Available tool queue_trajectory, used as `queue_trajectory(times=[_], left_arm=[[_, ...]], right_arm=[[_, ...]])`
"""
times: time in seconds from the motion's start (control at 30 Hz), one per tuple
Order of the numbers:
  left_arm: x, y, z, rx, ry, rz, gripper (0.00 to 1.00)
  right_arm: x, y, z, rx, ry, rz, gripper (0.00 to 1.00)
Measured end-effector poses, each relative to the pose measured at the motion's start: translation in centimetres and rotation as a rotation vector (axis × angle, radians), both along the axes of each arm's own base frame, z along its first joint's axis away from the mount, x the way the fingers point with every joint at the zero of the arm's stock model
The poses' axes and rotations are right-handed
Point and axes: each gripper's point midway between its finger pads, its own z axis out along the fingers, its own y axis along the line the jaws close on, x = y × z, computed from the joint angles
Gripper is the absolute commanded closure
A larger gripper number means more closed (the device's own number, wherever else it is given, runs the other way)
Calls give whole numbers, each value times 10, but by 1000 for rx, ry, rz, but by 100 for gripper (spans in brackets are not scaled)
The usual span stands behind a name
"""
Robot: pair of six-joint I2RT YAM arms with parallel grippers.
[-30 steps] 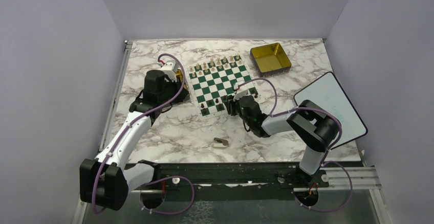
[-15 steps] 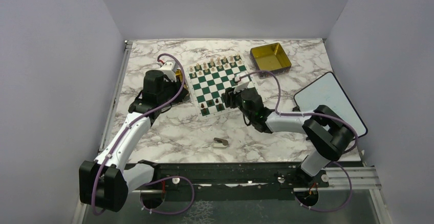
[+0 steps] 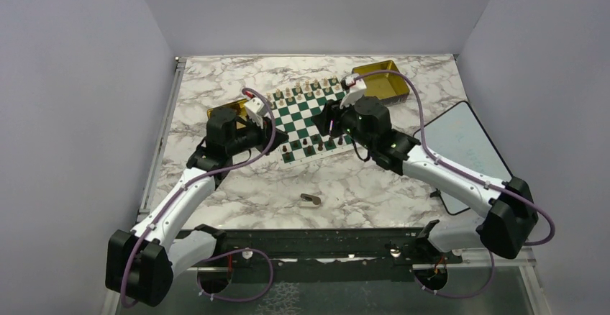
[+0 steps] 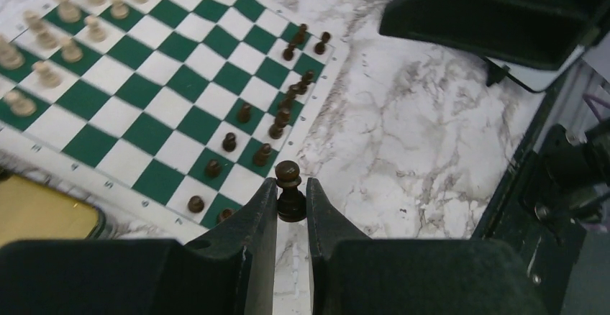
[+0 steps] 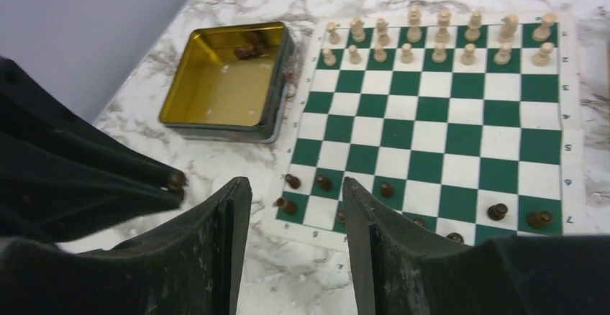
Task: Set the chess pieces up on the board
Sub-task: Place the chess piece on the chessboard.
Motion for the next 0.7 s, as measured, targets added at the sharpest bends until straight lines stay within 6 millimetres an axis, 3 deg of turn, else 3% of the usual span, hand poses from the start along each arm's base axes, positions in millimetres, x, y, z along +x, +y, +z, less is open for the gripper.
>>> queue_trajectory(times=[0.17,0.4,0.6,0.7], left_arm=[[-28,-28,-1,0,-91,-201,86],[-60,-44,-4,43,-290,-467,88],[-67,-45,-3,80,-416,-520,88],[-67,-45,-3,89,-444,-531,89]], right_arm=[[-26,16,23,68,95,139,53],[-64,27,16,105,277,332,56],[-82,35,32,141,343,443,63],[-86,40,27,136,389,474,63]])
